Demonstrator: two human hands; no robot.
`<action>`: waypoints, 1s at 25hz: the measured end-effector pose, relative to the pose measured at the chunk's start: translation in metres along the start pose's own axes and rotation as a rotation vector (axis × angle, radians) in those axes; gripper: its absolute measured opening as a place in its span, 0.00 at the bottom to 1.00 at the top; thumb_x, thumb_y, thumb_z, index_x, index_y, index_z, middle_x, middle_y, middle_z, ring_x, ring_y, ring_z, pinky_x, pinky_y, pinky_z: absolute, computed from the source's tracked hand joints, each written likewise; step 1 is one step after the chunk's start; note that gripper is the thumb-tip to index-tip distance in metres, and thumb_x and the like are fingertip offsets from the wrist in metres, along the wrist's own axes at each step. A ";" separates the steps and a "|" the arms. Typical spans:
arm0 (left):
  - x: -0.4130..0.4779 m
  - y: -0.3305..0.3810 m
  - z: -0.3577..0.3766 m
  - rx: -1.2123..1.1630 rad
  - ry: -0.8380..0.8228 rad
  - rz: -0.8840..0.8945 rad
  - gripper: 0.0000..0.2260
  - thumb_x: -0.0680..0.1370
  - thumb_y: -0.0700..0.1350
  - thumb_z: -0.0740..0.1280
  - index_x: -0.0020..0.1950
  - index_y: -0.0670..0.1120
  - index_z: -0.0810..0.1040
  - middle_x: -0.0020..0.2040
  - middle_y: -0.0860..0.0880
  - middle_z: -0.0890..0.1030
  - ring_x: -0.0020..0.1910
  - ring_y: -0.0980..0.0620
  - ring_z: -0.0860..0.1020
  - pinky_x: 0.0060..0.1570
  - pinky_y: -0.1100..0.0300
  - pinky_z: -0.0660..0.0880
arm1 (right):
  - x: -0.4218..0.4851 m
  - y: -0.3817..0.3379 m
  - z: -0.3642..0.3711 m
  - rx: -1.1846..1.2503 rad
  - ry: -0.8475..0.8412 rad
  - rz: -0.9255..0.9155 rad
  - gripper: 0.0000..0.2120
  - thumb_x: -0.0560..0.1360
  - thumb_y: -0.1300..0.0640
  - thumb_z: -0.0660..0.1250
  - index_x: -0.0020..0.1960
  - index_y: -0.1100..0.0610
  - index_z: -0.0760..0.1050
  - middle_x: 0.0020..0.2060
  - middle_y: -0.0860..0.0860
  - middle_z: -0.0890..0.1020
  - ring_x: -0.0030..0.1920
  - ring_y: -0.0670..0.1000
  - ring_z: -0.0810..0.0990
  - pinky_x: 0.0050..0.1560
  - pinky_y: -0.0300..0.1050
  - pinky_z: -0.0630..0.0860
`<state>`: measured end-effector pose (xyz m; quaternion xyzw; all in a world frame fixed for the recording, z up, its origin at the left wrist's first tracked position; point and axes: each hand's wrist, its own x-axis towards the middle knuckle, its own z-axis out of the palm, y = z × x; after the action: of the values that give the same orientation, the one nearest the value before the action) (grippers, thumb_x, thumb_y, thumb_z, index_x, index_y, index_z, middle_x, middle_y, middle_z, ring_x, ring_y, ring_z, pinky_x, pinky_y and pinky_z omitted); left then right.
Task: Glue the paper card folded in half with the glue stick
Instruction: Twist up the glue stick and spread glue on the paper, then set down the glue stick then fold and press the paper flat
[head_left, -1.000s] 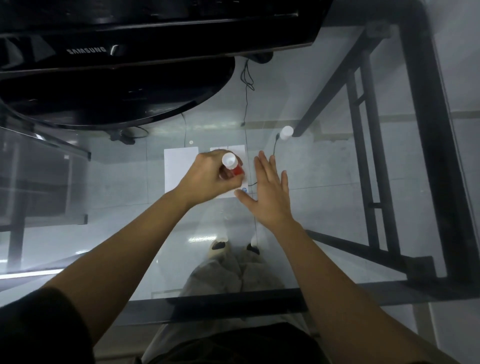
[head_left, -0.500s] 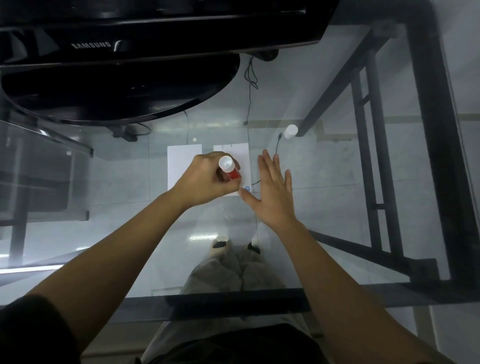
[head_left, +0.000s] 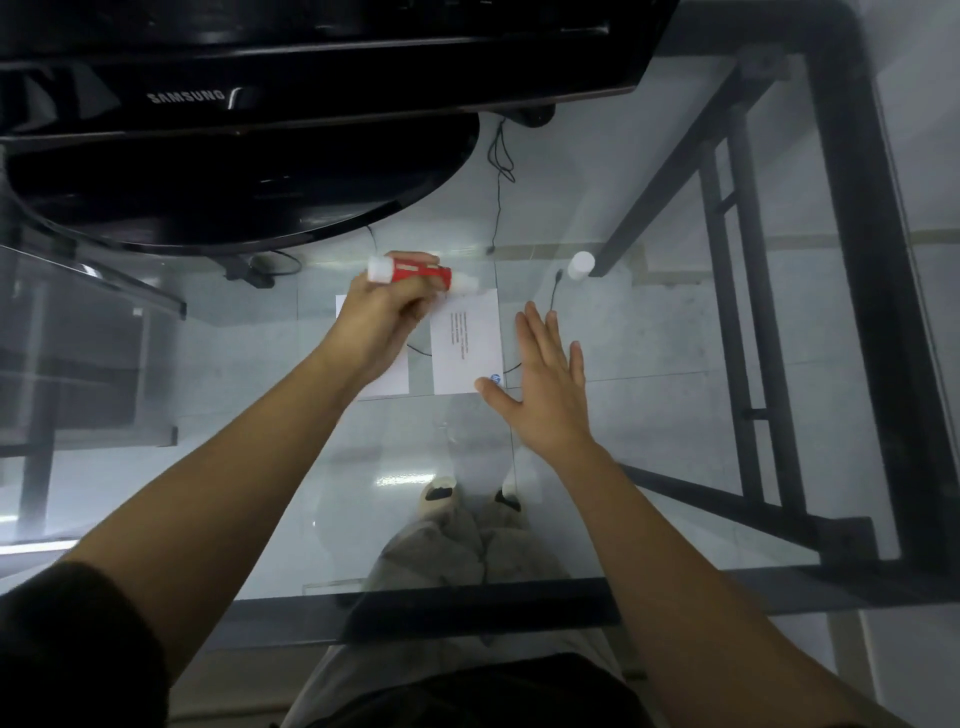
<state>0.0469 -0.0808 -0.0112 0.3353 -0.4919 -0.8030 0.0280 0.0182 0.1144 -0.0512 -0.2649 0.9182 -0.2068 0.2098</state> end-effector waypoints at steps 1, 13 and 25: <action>-0.006 -0.004 -0.002 -0.262 0.044 -0.090 0.04 0.74 0.37 0.65 0.46 0.42 0.80 0.41 0.46 0.81 0.38 0.53 0.80 0.40 0.66 0.78 | 0.000 0.000 0.000 0.000 0.004 -0.001 0.39 0.74 0.40 0.60 0.75 0.54 0.45 0.77 0.49 0.45 0.75 0.50 0.39 0.69 0.49 0.34; 0.032 0.035 0.041 0.815 -0.114 0.316 0.17 0.71 0.42 0.72 0.58 0.47 0.73 0.54 0.47 0.78 0.50 0.52 0.80 0.52 0.64 0.76 | 0.000 0.001 0.001 0.000 -0.002 -0.006 0.39 0.74 0.39 0.59 0.75 0.54 0.44 0.77 0.49 0.45 0.75 0.51 0.40 0.69 0.49 0.33; 0.058 0.011 0.073 1.140 -0.223 0.561 0.21 0.72 0.43 0.72 0.62 0.43 0.70 0.59 0.43 0.79 0.55 0.47 0.78 0.53 0.62 0.71 | 0.001 0.002 0.001 -0.003 -0.014 0.003 0.39 0.74 0.38 0.59 0.75 0.53 0.43 0.77 0.49 0.45 0.75 0.51 0.39 0.69 0.51 0.34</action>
<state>-0.0422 -0.0522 -0.0107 0.0709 -0.9104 -0.4077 0.0030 0.0170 0.1146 -0.0534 -0.2654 0.9173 -0.2033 0.2163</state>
